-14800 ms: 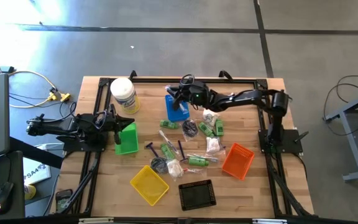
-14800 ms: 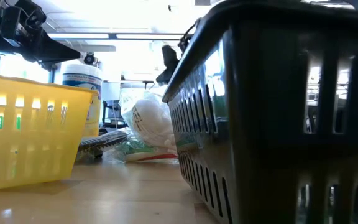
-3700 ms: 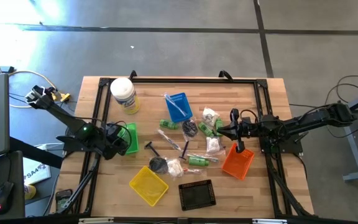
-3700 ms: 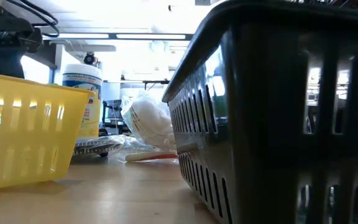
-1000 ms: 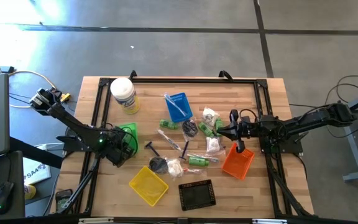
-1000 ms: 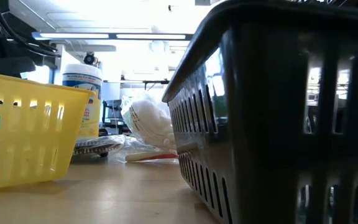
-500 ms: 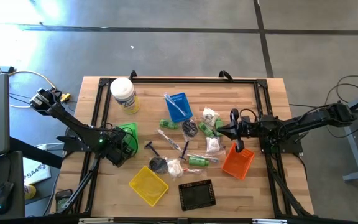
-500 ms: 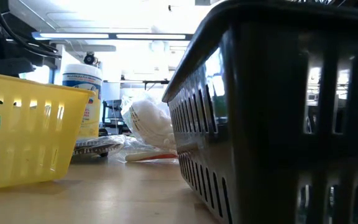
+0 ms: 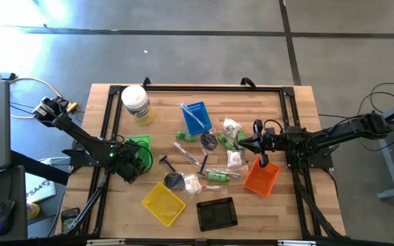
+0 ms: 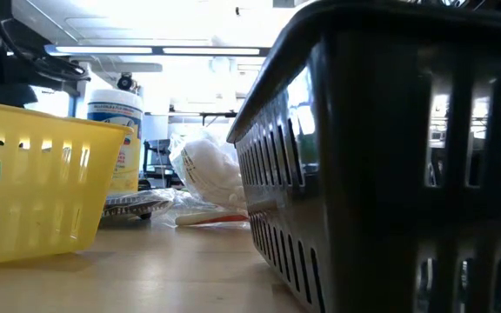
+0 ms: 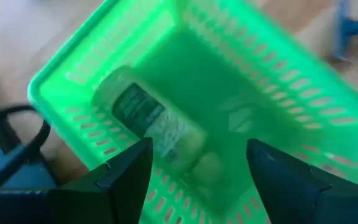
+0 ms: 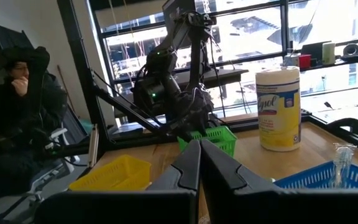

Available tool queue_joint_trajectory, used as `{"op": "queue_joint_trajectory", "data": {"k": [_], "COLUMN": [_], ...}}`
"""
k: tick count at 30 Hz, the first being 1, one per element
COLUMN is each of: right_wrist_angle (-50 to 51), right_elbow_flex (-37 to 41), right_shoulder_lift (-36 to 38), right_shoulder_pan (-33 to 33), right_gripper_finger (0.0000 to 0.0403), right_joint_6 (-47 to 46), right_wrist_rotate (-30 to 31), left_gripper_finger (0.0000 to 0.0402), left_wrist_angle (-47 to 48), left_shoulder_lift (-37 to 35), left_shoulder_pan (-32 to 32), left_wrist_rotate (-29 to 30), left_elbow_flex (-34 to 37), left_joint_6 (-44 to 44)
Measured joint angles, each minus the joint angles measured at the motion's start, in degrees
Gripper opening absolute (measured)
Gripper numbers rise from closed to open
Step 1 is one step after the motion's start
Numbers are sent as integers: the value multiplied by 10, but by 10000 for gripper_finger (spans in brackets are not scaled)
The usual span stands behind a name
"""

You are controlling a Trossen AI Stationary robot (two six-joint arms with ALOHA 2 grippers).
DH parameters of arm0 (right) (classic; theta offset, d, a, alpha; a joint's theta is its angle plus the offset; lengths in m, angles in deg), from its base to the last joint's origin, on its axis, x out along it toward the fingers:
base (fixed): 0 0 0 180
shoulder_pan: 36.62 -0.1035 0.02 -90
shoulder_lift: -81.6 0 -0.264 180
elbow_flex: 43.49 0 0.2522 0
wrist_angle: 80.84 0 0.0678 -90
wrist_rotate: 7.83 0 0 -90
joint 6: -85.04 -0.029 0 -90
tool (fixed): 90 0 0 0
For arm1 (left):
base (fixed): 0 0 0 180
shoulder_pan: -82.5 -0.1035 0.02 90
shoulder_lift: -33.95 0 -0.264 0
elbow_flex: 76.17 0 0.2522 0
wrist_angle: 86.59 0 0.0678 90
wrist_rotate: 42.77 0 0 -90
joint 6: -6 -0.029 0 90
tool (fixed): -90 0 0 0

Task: Pick & Place Travel size toiletries
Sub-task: Put the blue razor into the yellow bin

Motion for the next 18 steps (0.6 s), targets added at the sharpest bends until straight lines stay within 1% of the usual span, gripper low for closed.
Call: {"op": "queue_joint_trajectory", "data": {"k": [3, 7, 9, 11, 13, 14, 16, 18], "right_wrist_angle": [0, 0, 0, 0, 0, 1, 5, 6], "right_elbow_flex": [0, 0, 0, 0, 0, 0, 0, 0], "right_shoulder_lift": [0, 0, 0, 0, 0, 0, 0, 0], "right_shoulder_pan": [0, 0, 0, 0, 0, 0, 0, 0], "right_gripper_finger": [3, 3, 3, 3, 3, 3, 3, 3], "right_joint_6": [0, 2, 2, 5, 5, 5, 6, 6], "right_wrist_rotate": [0, 2, 2, 2, 2, 2, 2, 2], "left_gripper_finger": [249, 244, 239, 227, 203, 187, 147, 99], "left_wrist_angle": [17, 56, 71, 62, 51, 38, -18, -74], "left_shoulder_lift": [0, 0, 0, 0, -9, -16, -30, -48], "left_shoulder_pan": [0, 0, 0, 6, 19, 25, 27, 26], "left_wrist_rotate": [6, 37, 73, 130, 179, 187, 177, 145], "left_elbow_flex": [-36, -98, -132, -162, -186, -195, -204, -204], "left_joint_6": [-58, -138, -190, -257, -335, -383, -514, -651]}}
